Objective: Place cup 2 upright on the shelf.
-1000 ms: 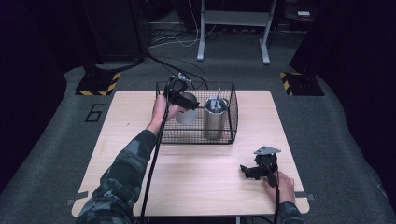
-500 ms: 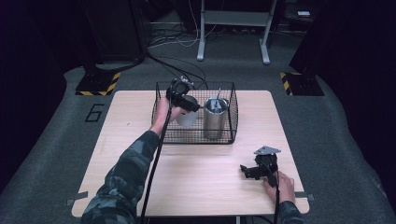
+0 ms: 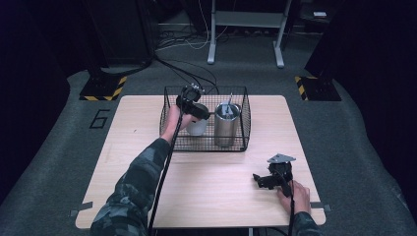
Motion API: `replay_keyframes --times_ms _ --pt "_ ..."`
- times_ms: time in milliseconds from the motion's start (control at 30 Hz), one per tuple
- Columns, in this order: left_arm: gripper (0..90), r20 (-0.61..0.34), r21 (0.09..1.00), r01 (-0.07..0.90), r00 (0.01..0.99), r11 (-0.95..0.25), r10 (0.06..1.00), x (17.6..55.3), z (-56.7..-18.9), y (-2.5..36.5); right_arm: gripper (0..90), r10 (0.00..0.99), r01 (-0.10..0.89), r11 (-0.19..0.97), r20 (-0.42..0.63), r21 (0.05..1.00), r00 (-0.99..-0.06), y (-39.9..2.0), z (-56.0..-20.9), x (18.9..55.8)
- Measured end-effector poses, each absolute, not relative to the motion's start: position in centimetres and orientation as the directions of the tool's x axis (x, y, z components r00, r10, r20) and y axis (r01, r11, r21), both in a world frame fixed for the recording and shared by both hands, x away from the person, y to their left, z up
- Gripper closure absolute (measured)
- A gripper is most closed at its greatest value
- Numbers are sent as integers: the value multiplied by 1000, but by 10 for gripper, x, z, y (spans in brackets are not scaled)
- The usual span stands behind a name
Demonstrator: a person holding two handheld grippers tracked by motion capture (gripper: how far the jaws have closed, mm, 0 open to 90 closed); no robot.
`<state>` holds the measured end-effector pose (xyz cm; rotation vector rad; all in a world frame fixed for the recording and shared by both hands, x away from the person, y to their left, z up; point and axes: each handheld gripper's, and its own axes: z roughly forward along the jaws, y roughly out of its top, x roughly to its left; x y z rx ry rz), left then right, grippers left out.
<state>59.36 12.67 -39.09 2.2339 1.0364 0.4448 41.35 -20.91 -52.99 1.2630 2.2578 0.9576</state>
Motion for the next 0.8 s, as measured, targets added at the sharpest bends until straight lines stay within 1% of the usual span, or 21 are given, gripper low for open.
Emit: replay_keyframes --times_ms 400,500,800 --pt "64 26 636 595 619 -491 785 599 -411 129 0 851 598 361 10 716 -526 -209 -529 413" --pt "64 34 621 598 625 -506 780 600 -413 130 0 849 594 362 7 719 -528 -209 -530 413" --pt "64 29 623 603 618 -498 785 602 -417 129 0 849 592 364 5 719 -528 -209 -530 413"
